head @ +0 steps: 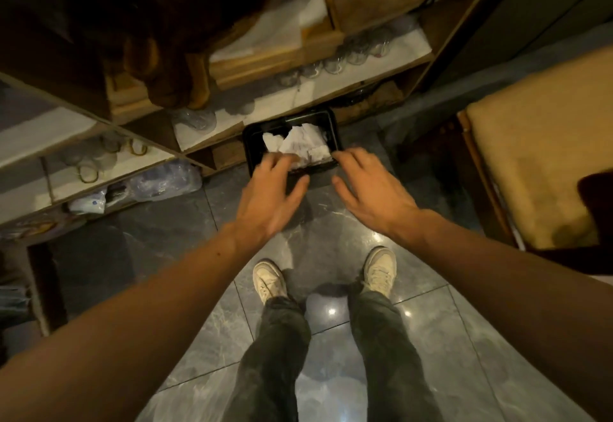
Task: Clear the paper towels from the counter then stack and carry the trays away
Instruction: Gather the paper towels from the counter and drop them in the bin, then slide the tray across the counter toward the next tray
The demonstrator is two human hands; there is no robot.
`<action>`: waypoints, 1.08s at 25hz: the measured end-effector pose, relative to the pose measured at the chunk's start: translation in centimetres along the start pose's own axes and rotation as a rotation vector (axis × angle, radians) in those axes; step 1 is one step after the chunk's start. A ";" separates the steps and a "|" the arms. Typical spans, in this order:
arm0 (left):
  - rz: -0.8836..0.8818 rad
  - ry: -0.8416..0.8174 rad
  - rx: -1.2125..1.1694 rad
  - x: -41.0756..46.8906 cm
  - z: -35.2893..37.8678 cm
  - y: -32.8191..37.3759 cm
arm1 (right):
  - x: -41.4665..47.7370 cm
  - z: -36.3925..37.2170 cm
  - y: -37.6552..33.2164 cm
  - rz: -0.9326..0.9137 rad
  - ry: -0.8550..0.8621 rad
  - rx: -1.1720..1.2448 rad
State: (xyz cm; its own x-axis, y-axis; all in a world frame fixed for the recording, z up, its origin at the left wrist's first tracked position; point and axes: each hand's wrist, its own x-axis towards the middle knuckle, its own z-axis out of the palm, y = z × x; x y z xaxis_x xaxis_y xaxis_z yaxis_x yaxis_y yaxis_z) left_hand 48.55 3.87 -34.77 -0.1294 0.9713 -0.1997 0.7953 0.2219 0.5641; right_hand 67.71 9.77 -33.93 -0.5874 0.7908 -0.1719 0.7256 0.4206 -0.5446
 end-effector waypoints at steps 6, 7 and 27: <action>0.130 -0.014 0.126 -6.5 -9.4 6.8 | -5.3 -8.9 -8.0 -0.105 -0.028 -0.120; 0.141 0.012 0.138 -7.6 -11.6 8.0 | -6.2 -10.8 -9.5 -0.126 -0.018 -0.146; 0.305 0.498 0.242 -9.2 -43.4 14.3 | -0.8 -34.9 -32.2 -0.292 0.462 -0.353</action>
State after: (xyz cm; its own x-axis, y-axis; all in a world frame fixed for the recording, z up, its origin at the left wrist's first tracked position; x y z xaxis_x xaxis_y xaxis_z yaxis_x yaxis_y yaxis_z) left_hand 35.45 1.87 9.91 -0.0894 0.9242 0.3714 0.9439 -0.0404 0.3279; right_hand 57.33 11.12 12.36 -0.6205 0.6986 0.3563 0.6800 0.7056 -0.1992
